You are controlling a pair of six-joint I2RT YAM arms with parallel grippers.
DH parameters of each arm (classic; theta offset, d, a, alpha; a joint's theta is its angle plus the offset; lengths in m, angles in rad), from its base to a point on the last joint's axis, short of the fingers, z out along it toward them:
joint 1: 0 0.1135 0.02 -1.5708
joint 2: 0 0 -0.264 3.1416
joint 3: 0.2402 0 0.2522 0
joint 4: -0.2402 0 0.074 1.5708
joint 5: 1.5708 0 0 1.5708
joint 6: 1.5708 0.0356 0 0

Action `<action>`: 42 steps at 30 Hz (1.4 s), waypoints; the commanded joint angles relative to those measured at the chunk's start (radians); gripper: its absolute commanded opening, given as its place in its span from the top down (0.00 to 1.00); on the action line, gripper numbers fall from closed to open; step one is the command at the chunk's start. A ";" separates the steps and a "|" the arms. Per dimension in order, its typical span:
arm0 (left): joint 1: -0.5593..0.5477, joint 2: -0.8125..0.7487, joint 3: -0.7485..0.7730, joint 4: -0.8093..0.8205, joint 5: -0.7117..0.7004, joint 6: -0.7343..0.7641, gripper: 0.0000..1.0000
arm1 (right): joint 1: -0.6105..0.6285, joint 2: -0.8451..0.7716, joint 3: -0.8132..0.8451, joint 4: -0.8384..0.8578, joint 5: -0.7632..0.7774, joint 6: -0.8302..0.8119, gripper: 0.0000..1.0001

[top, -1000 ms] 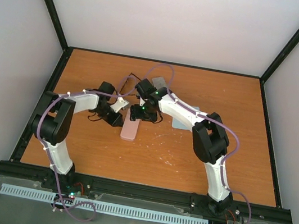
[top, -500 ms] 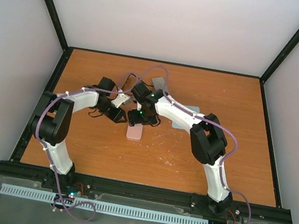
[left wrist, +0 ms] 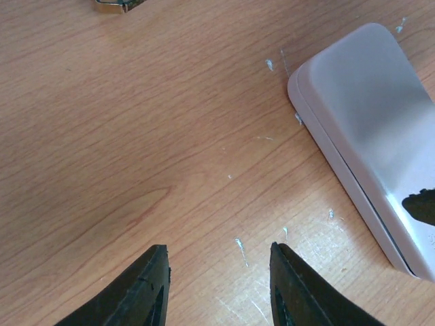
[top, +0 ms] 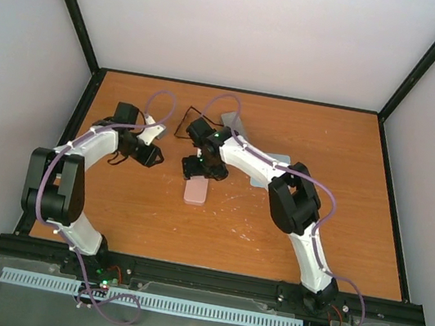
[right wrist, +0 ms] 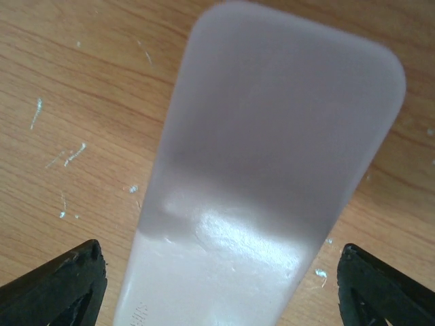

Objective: Organize the sunglasses
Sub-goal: Adjust the sunglasses case at the center of the board, then pick up the sunglasses case at the center of the board.

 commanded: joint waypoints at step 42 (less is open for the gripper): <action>0.001 0.016 -0.039 0.065 0.106 0.021 0.57 | 0.025 0.076 0.162 -0.118 0.075 0.027 0.22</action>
